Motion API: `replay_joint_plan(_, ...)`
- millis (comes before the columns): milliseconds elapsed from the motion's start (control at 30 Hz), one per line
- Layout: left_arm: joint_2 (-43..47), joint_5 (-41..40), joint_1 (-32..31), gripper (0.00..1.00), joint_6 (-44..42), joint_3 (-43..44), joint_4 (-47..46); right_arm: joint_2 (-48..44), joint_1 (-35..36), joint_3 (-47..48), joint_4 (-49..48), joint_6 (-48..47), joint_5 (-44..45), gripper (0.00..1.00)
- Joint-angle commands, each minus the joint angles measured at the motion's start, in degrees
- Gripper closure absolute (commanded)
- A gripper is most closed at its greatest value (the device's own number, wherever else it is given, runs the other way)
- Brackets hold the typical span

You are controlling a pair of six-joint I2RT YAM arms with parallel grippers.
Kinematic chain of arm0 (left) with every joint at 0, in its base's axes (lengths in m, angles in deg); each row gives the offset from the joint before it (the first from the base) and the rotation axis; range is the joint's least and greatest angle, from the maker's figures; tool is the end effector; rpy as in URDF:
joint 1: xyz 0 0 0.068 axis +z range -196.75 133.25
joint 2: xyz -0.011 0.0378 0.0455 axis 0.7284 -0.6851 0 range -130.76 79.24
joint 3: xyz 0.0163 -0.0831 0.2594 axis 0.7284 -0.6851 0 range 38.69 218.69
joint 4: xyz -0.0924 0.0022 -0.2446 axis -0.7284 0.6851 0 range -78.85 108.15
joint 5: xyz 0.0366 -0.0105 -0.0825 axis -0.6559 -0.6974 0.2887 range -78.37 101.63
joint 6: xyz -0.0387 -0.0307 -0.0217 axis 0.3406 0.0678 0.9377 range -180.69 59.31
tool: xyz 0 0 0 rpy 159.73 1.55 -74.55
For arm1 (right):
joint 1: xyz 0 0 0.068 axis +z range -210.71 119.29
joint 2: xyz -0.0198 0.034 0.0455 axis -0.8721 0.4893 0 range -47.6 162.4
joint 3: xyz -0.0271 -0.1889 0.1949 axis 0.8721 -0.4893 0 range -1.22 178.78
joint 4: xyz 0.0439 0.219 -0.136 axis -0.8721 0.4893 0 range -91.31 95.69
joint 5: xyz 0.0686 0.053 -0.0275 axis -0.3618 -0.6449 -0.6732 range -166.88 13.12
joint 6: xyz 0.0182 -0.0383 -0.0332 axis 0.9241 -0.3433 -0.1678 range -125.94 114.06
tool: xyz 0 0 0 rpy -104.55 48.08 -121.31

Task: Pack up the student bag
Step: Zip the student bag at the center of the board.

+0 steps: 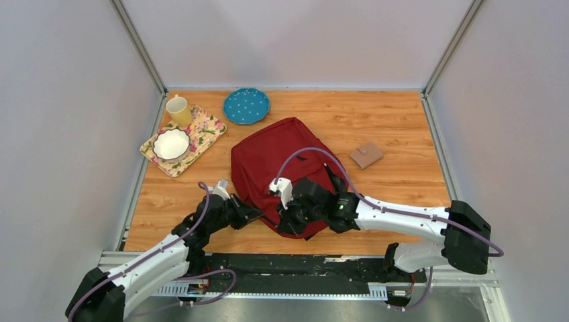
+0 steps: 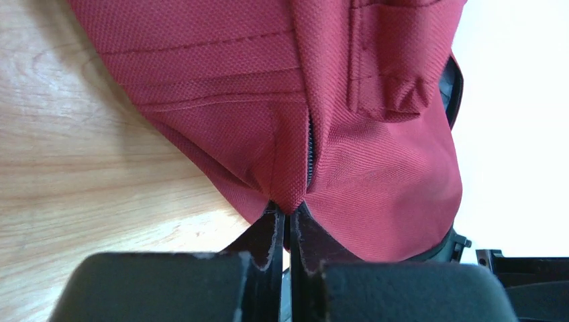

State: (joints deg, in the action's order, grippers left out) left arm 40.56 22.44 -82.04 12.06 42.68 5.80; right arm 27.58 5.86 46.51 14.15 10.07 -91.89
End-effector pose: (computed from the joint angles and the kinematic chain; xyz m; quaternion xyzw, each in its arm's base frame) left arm 0.1140 -0.0888 0.1350 -0.2310 0.8291 -0.4545 0.2296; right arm 0.1016 0.2578 0.2352 -0.4353 0.7996 0.3513 0.2186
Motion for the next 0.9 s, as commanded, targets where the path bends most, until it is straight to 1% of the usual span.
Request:
replay_joint_plan(0,1.84,-4.82,-0.31,1.00,-4.44,3.74,2.95,0.75,0.06,2.98,2.72,-2.56,-1.78,1.00)
replay_joint_plan(67,3.25,-7.37,-0.13,1.00,-6.30,5.50,7.79,1.72,0.14,5.53,6.22,-4.31,-2.39,1.00)
replay_joint_plan(133,3.61,-7.21,1.18,1.00,-8.93,7.25,10.86,3.22,0.14,7.37,8.08,-5.20,-2.22,1.00)
replay_joint_plan(233,3.43,-3.70,3.99,1.00,-12.62,9.27,13.42,4.45,0.14,9.58,9.32,-6.60,-3.89,1.00)
replay_joint_plan(267,3.34,-2.12,6.26,1.00,-13.42,9.89,14.39,4.80,0.23,10.45,10.37,-7.30,-4.24,1.00)
replay_joint_plan(333,4.30,-1.49,8.30,1.00,-15.96,11.38,17.63,5.59,0.23,11.51,12.39,-7.75,-3.37,1.00)
replay_joint_plan(400,5.10,-0.09,11.02,1.00,-18.68,12.00,18.96,5.51,0.23,12.56,16.69,-8.53,-1.61,1.00)
replay_joint_plan(567,4.23,3.51,13.14,1.00,-21.95,13.50,21.60,2.44,0.23,10.64,18.11,-8.63,0.59,1.00)
replay_joint_plan(667,3.87,3.61,13.31,1.00,-23.27,14.03,22.74,1.29,0.23,10.20,19.51,-8.72,1.55,1.00)
replay_joint_plan(867,3.87,3.08,15.68,1.00,-27.39,16.92,27.84,-1.78,0.23,8.70,20.22,-8.45,2.43,1.00)
